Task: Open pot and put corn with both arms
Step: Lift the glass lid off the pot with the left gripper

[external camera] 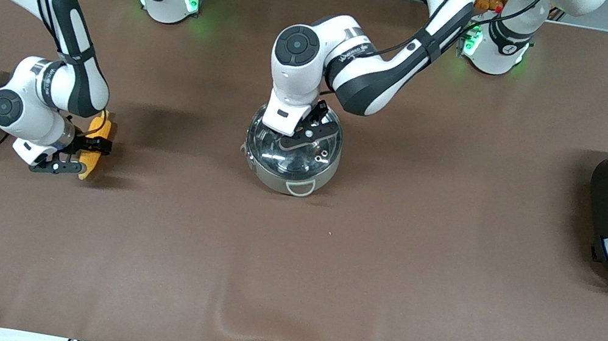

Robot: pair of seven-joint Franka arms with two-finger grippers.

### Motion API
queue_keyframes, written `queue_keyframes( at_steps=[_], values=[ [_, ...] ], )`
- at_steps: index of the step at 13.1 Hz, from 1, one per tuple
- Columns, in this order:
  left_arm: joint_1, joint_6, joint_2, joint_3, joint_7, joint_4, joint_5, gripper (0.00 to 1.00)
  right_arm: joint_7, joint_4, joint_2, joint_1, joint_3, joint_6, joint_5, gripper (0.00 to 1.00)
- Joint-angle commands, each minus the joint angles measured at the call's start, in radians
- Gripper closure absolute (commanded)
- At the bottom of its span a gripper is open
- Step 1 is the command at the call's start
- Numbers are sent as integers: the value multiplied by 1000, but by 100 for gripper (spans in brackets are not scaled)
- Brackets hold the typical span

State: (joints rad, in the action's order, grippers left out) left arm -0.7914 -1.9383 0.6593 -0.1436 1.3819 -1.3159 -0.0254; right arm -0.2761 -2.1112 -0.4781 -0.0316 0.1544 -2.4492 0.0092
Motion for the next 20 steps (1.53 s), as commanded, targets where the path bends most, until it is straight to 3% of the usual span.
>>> queue_keyframes(
  at_steps=[1,5,7,10,13,17,20],
  values=[
    [-15,15,0,2,26,17,-19,99,-11,-27,16,18,-21,7,27,11],
    [-6,111,-85,-1,28,14,-24,100,-11,-24,33,9,-32,35,83,60],
    [12,220,-173,2,-56,-3,-28,100,-9,-16,52,13,-42,47,84,77],
    [127,306,-286,2,-156,-43,-28,100,-6,34,84,10,-48,157,107,79],
    [300,291,-413,-4,-329,-188,-21,100,4,167,119,-16,-58,390,218,78],
    [539,95,-567,-5,-653,-499,-16,100,160,270,162,-114,-68,481,225,77],
    [704,-77,-581,-5,-877,-698,-16,100,346,376,167,-162,-127,580,225,78]
  ],
)
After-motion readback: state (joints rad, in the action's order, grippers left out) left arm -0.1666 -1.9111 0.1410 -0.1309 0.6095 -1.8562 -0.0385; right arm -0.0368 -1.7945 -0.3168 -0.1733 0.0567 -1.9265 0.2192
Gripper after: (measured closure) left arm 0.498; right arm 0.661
